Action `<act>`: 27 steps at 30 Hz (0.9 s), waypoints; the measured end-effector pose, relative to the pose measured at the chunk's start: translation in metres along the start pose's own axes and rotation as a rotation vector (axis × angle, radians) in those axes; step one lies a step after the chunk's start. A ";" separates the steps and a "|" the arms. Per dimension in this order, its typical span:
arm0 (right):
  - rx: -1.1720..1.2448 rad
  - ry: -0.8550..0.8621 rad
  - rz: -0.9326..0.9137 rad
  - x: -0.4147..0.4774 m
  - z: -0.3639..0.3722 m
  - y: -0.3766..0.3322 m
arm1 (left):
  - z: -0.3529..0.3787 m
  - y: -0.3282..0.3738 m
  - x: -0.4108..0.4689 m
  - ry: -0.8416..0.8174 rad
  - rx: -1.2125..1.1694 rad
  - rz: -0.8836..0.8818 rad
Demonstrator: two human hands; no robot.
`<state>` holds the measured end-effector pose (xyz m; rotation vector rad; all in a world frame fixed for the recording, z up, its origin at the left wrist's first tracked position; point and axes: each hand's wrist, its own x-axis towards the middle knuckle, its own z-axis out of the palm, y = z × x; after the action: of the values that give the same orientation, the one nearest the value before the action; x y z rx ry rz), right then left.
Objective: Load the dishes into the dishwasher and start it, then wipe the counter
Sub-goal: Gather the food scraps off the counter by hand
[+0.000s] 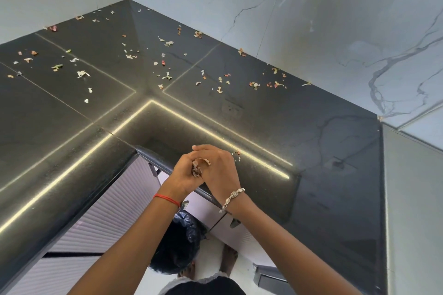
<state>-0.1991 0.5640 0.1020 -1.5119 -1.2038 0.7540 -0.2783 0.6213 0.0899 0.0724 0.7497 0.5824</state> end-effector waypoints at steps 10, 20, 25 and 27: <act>-0.642 0.000 0.257 0.019 -0.053 0.028 | -0.014 0.010 -0.016 0.014 -0.107 -0.062; -0.589 -0.318 0.019 0.011 -0.004 0.033 | -0.069 0.014 -0.040 -0.072 -0.106 -0.124; -0.786 -0.211 0.103 0.056 -0.037 0.047 | -0.097 0.000 -0.047 -0.018 -0.042 -0.234; -0.950 -0.294 0.120 0.058 -0.036 0.052 | -0.104 -0.009 -0.043 0.082 0.010 -0.274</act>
<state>-0.1331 0.6085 0.0692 -2.3040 -1.8525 0.4947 -0.3677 0.5773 0.0378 -0.0449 0.8257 0.3219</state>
